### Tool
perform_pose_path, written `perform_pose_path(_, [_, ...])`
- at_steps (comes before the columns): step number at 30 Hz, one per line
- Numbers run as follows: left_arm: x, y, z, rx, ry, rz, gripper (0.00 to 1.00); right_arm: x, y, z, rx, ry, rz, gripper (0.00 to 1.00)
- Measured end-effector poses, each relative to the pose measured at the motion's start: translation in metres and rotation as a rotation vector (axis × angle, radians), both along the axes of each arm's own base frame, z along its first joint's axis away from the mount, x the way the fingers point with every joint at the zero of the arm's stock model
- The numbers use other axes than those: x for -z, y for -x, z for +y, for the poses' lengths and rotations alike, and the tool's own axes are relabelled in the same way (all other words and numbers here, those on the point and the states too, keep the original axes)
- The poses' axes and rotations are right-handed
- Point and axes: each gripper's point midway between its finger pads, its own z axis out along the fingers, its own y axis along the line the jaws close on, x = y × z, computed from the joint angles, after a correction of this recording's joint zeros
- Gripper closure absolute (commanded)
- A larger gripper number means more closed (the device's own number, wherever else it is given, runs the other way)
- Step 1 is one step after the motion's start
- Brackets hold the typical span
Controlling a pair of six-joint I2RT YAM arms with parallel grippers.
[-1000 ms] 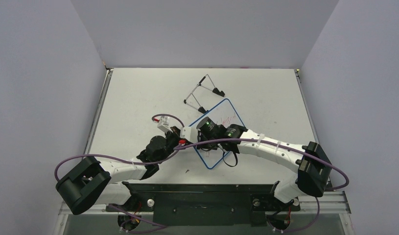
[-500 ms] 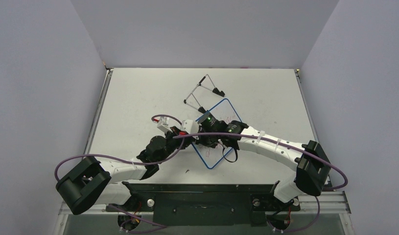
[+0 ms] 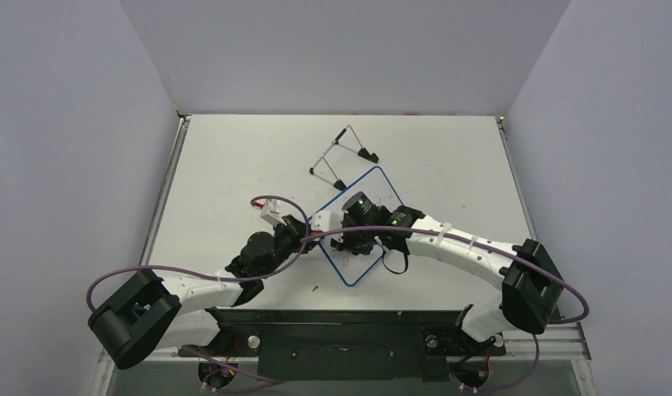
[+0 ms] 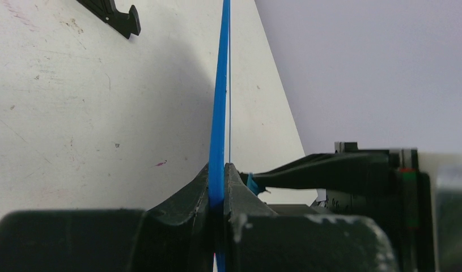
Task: Erase the whiteboard
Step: Erase the whiteboard at the center of the board.
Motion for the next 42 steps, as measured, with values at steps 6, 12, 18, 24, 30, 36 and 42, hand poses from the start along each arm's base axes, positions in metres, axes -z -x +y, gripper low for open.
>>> perform_pose_path(6, [-0.002,0.001,0.003,0.017,-0.007,-0.015,1.0,0.016,0.036,-0.003,-0.198,0.074,-0.019,1.0])
perform_pose_path(12, [-0.003,0.001,0.004,0.024,-0.014,-0.022,1.0,0.015,0.036,0.0,-0.211,0.093,-0.062,1.0])
perform_pose_path(18, [-0.004,0.0,0.005,0.024,-0.016,-0.026,1.0,0.006,0.012,0.0,-0.106,0.073,-0.138,1.0])
perform_pose_path(24, [-0.003,0.0,0.004,0.031,-0.014,-0.023,1.0,0.002,0.012,0.006,-0.114,0.07,-0.176,1.0])
perform_pose_path(30, [-0.002,0.003,0.002,0.052,-0.012,-0.017,1.0,0.005,0.034,0.015,-0.218,0.078,-0.162,1.0])
perform_pose_path(36, [-0.002,0.004,0.002,0.055,-0.011,-0.017,1.0,0.001,0.012,0.006,-0.094,0.057,-0.17,1.0])
perform_pose_path(42, [-0.003,0.004,0.002,0.062,-0.005,-0.012,1.0,0.001,0.008,0.002,-0.125,0.082,-0.191,1.0])
